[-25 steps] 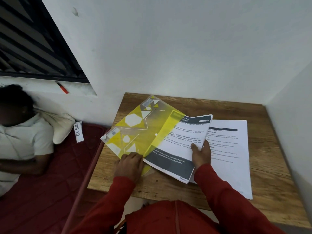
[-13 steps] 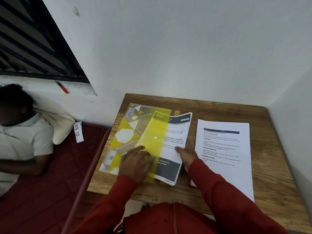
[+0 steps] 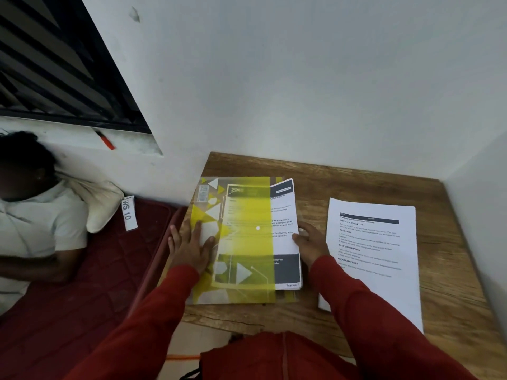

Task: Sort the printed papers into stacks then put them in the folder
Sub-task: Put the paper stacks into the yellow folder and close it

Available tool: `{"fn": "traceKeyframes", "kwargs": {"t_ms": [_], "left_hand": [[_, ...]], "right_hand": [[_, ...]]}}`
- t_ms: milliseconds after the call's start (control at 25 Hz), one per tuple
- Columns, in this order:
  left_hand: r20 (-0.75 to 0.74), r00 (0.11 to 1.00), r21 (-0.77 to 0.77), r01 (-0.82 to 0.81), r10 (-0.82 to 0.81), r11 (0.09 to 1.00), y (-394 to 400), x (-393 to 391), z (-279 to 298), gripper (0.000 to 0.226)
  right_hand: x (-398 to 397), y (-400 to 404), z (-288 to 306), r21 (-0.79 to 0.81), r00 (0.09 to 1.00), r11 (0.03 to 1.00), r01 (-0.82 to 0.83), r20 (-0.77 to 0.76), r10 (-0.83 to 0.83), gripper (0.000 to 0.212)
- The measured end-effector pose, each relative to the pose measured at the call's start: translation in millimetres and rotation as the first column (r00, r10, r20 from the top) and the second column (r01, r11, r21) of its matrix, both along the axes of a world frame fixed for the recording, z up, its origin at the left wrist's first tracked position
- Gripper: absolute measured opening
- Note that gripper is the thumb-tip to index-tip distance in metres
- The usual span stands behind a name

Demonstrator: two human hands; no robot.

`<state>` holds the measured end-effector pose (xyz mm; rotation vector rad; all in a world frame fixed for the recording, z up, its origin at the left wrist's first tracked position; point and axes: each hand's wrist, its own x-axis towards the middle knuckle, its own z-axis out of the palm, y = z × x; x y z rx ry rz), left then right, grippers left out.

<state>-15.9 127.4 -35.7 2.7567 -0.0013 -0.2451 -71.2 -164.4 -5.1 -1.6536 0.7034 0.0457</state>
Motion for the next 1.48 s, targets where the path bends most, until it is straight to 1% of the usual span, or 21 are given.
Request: {"fn": "traceKeyframes", "kwargs": {"t_ms": [80,200,280,320,360,440,480,560,600,640,680,760,800,840,920,1040,1120,1200,1280,1360,1480], "left_hand": [[0.008,0.999,0.018,0.033,-0.034,0.999,2.3,0.4,1.8,0.105],[-0.009,0.996,0.05,0.086,-0.086,0.995,4.9,1.1,3.0,0.094],[-0.011,0.994,0.055,0.114,-0.113,0.992,4.1,1.3,4.1,0.094],[-0.015,0.993,0.053,0.118,-0.117,0.992,3.2,1.1,4.6,0.094],[-0.019,0.993,0.055,0.12,-0.119,0.991,2.3,0.9,5.1,0.095],[-0.025,0.991,0.072,0.133,-0.132,0.988,2.1,0.2,5.8,0.095],[-0.029,0.989,0.085,0.144,-0.142,0.986,1.7,0.1,6.0,0.095],[-0.04,0.986,0.108,0.167,-0.164,0.98,-2.0,0.2,6.5,0.093],[-0.047,0.984,0.112,0.179,-0.175,0.978,-6.0,0.2,6.6,0.091],[-0.057,0.98,0.108,0.195,-0.19,0.975,-11.5,-0.2,6.6,0.091],[-0.065,0.976,0.099,0.212,-0.206,0.972,-17.4,-0.9,6.3,0.093],[-0.055,0.973,0.088,0.228,-0.224,0.97,-28.8,-4.0,3.8,0.099],[-0.044,0.974,0.085,0.225,-0.222,0.971,-32.9,-6.4,1.8,0.101],[-0.034,0.975,0.086,0.221,-0.219,0.971,-36.5,-8.7,0.7,0.1],[-0.034,0.975,0.103,0.222,-0.219,0.97,-41.1,-12.0,-0.9,0.097],[-0.055,0.976,0.12,0.218,-0.213,0.969,-43.4,-11.4,0.6,0.095],[-0.067,0.977,0.115,0.211,-0.204,0.971,-44.1,-8.8,2.3,0.096],[-0.08,0.979,0.077,0.195,-0.189,0.978,-45.8,-6.4,3.6,0.097],[-0.074,0.982,0.021,0.176,-0.174,0.984,-48.2,-6.7,4.0,0.097],[-0.067,0.984,-0.029,0.162,-0.163,0.986,-50.0,-7.3,4.2,0.097],[-0.067,0.986,-0.07,0.145,-0.15,0.987,-50.8,-8.2,5.5,0.098]], "right_hand": [[6.3,5.1,-0.8,0.08,1.0,0.997,-0.017,-0.008,0.018,0.035],[9.5,18.7,-8.7,0.186,0.995,0.979,-0.081,-0.035,0.089,0.034],[9.8,27.7,-12.8,0.252,0.992,0.964,-0.079,-0.071,0.1,0.033],[9.7,30.5,-11.2,0.279,0.99,0.957,-0.077,-0.089,0.106,0.031],[9.3,31.7,-8.5,0.269,0.986,0.958,-0.102,-0.099,0.132,0.029],[12.7,24.4,-4.1,0.128,0.959,0.959,-0.253,-0.094,0.266,0.03],[14.2,17.3,0.6,0.026,0.926,0.93,-0.366,-0.091,0.367,0.033],[13.4,2.4,12.1,-0.15,0.828,0.815,-0.559,-0.153,0.54,0.036],[11.6,-5.2,14.5,-0.202,0.805,0.78,-0.593,-0.187,0.563,0.034],[7.4,-12.0,15.3,-0.23,0.816,0.783,-0.577,-0.2,0.543,0.031],[2.9,-15.8,15.4,-0.202,0.856,0.834,-0.513,-0.193,0.48,0.027],[-8.0,-13.8,14.9,-0.026,0.93,0.942,-0.336,-0.167,0.327,0.022],[-13.5,-11.1,13.5,0.05,0.95,0.965,-0.258,-0.169,0.263,0.021],[-18.7,-9.1,11.9,0.079,0.962,0.978,-0.194,-0.181,0.205,0.019],[-27.4,-6.7,6.6,0.086,0.98,0.994,-0.067,-0.18,0.082,0.017],[-33.6,-6.6,0.4,0.045,0.99,0.996,0.081,-0.12,-0.075,0.021],[-34.3,-9.1,5.1,0.091,0.987,0.989,0.115,-0.119,-0.104,0.018],[-37.7,-10.1,11.9,0.246,0.987,0.965,0.093,-0.151,-0.057,0.009],[-41.9,-8.3,14.3,0.349,0.986,0.933,0.084,-0.163,-0.028,0.011],[-42.6,-5.6,8.8,0.328,0.985,0.94,0.094,-0.168,-0.04,0.017],[-41.8,-1.6,4.8,0.295,0.978,0.95,0.106,-0.204,-0.046,0.013]]}}
